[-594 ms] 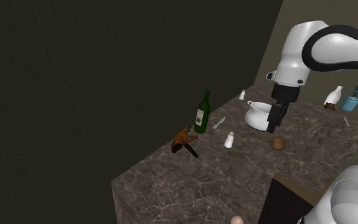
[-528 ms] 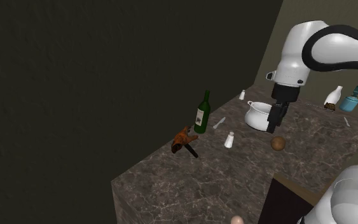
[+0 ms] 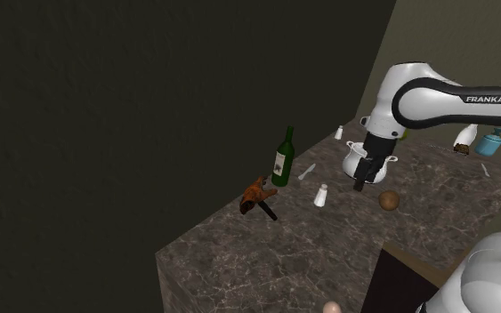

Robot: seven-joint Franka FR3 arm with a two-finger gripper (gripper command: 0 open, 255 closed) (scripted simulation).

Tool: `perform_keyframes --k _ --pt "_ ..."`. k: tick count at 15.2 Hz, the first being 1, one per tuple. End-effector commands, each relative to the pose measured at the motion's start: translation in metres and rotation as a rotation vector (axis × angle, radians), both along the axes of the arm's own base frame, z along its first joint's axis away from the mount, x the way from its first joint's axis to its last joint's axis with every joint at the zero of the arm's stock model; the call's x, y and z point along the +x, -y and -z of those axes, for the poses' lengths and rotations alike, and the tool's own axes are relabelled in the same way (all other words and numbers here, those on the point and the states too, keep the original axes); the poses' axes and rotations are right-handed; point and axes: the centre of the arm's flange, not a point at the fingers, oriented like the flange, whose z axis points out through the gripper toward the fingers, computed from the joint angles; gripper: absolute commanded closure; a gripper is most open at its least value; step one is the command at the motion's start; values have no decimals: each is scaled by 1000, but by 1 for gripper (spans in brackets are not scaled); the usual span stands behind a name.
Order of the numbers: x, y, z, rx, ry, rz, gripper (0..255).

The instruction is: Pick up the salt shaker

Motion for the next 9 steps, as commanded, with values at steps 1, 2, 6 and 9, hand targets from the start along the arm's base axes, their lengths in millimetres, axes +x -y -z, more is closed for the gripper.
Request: perform_keyframes --k 1,2,6,9 --pt "10 10 20 -9 23 18 0" --pt "16 16 29 -14 33 27 0" --pt "38 40 64 -31 72 64 0" --pt "55 59 90 -43 101 91 0"
